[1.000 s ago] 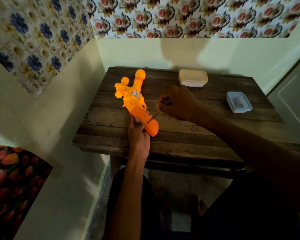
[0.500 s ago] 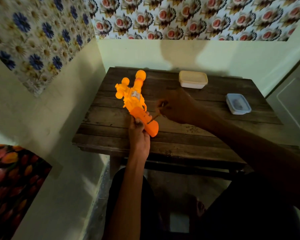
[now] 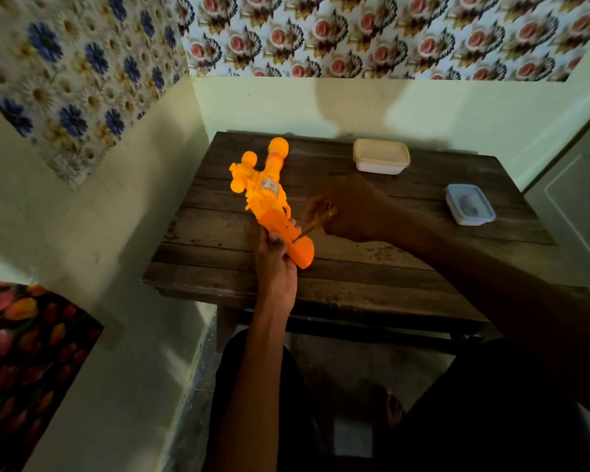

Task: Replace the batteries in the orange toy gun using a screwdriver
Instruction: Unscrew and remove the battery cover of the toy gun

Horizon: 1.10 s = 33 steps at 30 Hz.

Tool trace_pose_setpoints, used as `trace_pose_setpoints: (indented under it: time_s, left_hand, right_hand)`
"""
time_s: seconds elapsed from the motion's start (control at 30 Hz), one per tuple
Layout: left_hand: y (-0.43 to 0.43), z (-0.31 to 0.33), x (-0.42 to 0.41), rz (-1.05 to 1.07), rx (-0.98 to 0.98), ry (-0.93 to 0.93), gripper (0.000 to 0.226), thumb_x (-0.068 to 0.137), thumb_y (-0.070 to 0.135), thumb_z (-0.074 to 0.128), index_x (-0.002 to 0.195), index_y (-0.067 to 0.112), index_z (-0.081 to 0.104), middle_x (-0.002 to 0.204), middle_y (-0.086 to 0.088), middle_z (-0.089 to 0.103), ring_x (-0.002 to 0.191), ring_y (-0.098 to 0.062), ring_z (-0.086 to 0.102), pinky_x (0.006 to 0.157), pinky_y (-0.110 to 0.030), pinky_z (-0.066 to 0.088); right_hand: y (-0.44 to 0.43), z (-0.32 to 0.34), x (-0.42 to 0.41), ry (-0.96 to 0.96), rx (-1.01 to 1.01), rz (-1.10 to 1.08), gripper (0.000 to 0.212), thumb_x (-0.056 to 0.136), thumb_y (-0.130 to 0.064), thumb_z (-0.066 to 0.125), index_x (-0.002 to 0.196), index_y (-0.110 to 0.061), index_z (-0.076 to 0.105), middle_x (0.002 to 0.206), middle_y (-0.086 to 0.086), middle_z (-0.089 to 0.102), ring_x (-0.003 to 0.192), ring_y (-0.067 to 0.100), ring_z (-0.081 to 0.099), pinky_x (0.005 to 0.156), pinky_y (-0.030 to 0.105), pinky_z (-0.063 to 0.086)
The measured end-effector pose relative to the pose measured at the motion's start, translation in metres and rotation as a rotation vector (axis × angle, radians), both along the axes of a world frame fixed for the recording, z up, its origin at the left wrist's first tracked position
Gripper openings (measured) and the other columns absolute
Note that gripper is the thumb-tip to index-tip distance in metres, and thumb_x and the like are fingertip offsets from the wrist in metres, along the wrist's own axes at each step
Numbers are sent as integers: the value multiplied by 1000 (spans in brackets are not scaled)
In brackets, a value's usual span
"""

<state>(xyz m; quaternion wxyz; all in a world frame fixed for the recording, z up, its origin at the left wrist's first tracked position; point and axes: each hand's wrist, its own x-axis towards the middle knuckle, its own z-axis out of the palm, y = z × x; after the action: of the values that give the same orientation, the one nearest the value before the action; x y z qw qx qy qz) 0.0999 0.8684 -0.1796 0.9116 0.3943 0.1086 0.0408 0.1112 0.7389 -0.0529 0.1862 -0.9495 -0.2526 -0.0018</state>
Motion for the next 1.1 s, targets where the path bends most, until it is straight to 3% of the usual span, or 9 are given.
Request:
trace_pose_setpoints:
  time_s: [0.1, 0.2, 0.23, 0.3, 0.4, 0.5, 0.8, 0.93, 1.1]
  left_hand:
    - [0, 1, 0, -4, 12, -5, 35, 102, 9, 36, 136, 12, 44, 109, -6, 63, 94, -11, 64, 81, -27, 51]
    - [0, 1, 0, -5, 17, -12, 31, 102, 9, 36, 130, 16, 47, 106, -3, 64, 90, -8, 65, 79, -26, 51]
    - [0, 0, 0, -6, 17, -14, 33, 102, 8, 36, 133, 15, 45, 108, -4, 63, 92, -9, 65, 79, -26, 51]
    - [0, -3, 2, -8, 13, -17, 39, 102, 4, 35, 140, 11, 40, 112, -7, 61, 97, -11, 63, 79, -24, 52]
    - [1, -6, 3, -15, 20, -20, 42, 102, 8, 35, 144, 9, 36, 122, -13, 57, 105, -17, 59, 86, -29, 51]
    - [0, -6, 3, -19, 24, -22, 42, 102, 11, 36, 145, 10, 36, 119, -10, 59, 106, -19, 59, 86, -30, 51]
    - [1, -7, 2, -32, 53, -24, 41, 102, 11, 36, 143, 8, 37, 117, -12, 59, 103, -19, 60, 97, -39, 46]
    - [1, -6, 2, -38, 48, -12, 42, 102, 12, 35, 144, 10, 36, 116, -8, 60, 104, -18, 61, 88, -30, 51]
    - [-2, -7, 4, -35, 45, 0, 43, 102, 10, 34, 146, 7, 34, 125, -14, 57, 104, -18, 61, 91, -30, 50]
  right_hand:
    - [0, -2, 1, 15, -9, -29, 16, 79, -5, 66, 92, -12, 73, 85, -6, 64, 82, 7, 58, 61, 9, 38]
    - [4, -7, 7, -7, 38, -69, 14, 88, -20, 65, 88, -8, 71, 76, -7, 64, 66, 3, 55, 59, 7, 40]
    - [5, -9, 10, 1, 28, -85, 17, 89, -23, 63, 86, -8, 72, 75, -5, 66, 64, 5, 56, 62, 14, 45]
    - [6, -7, 11, 21, 9, -101, 14, 87, -20, 63, 86, -9, 73, 74, -5, 65, 71, 9, 58, 65, 25, 47]
    - [6, -1, 8, 45, 3, -73, 15, 79, -9, 69, 94, -12, 72, 77, -10, 59, 77, 5, 54, 63, 13, 43]
    - [3, -4, 7, 148, -30, -76, 31, 73, -7, 76, 102, -17, 69, 93, -3, 66, 85, 12, 61, 67, 24, 50]
    - [-11, -9, 6, 132, -22, -70, 33, 70, -8, 80, 100, -19, 70, 94, -2, 67, 88, 14, 63, 75, 31, 53]
    - [-29, -9, 3, 125, 29, -107, 34, 70, -7, 79, 101, -17, 72, 96, -2, 67, 86, 12, 60, 71, 25, 49]
    - [-53, -27, 10, 175, 144, -220, 31, 69, -4, 79, 97, -15, 74, 93, 1, 71, 86, 12, 63, 79, 30, 52]
